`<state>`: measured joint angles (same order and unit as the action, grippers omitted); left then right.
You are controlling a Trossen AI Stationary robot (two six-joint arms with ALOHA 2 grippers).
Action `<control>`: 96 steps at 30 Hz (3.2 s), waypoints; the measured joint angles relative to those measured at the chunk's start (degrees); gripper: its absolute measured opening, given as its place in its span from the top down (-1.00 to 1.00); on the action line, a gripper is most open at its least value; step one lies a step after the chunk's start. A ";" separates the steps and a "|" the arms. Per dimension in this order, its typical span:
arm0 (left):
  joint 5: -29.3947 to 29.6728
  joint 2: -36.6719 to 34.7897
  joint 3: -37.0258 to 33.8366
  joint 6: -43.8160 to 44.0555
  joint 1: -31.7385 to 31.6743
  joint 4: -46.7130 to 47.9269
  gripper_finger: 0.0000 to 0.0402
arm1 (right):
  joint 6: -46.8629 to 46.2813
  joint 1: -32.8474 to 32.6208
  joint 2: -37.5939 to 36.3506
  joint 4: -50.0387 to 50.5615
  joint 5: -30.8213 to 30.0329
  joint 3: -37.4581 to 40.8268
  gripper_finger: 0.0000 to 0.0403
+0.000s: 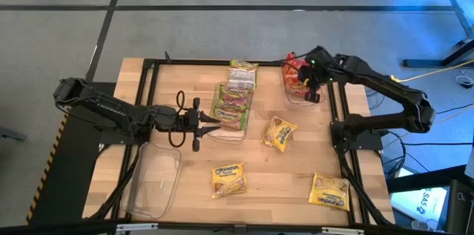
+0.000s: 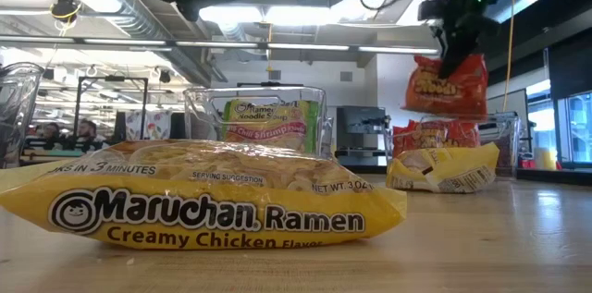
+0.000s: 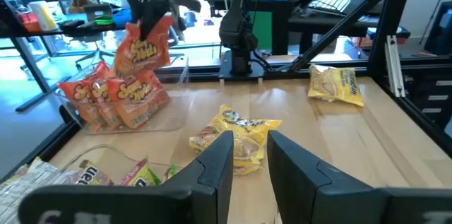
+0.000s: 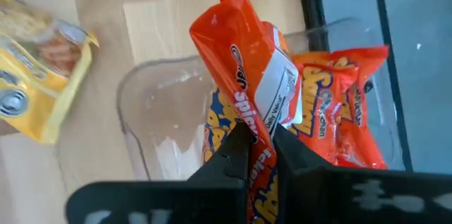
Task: Sort Maruchan noodles
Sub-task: Put the orange noodle pack into the top right transparent bin, then adjust the middle transparent bin
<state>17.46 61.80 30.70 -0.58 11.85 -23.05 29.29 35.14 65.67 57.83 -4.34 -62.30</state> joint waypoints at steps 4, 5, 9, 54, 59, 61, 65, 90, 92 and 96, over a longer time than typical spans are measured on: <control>-0.09 0.00 0.00 0.02 0.05 0.02 0.59 | 3.04 3.57 0.19 -1.32 4.99 3.29 0.98; -0.08 0.00 0.00 0.02 0.05 0.02 0.59 | 3.54 4.05 0.36 -1.53 6.41 4.07 0.98; -0.09 0.00 0.00 -0.01 0.05 0.00 0.59 | 4.48 4.38 0.93 -4.81 10.55 7.31 0.98; -0.20 0.00 0.02 -0.04 0.04 0.42 0.59 | -2.01 0.18 12.35 2.23 -4.19 -1.93 -0.04; -0.20 0.00 0.04 -0.04 0.05 0.42 0.59 | -6.46 -3.53 12.17 -5.73 2.10 -2.49 0.01; -0.19 0.06 0.04 -0.04 0.05 0.46 0.59 | -8.17 -4.61 12.15 -13.75 5.52 -0.85 0.03; 0.76 0.73 0.07 0.38 0.05 0.81 0.59 | -10.86 -6.44 12.20 -33.46 8.04 5.66 0.06; 4.62 1.88 0.09 3.50 -2.61 3.41 0.59 | -17.69 -11.57 33.22 -69.62 17.24 13.64 0.72; 4.63 1.88 0.09 3.50 -2.64 3.37 0.59 | -19.09 -11.55 34.20 -73.50 18.40 13.59 0.74; 4.61 1.88 0.09 3.52 -2.61 3.41 0.59 | -21.29 -11.57 36.51 -78.54 20.07 13.47 0.75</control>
<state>22.06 63.68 30.79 2.94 9.23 -19.64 8.00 23.57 102.17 -20.71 15.73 -48.83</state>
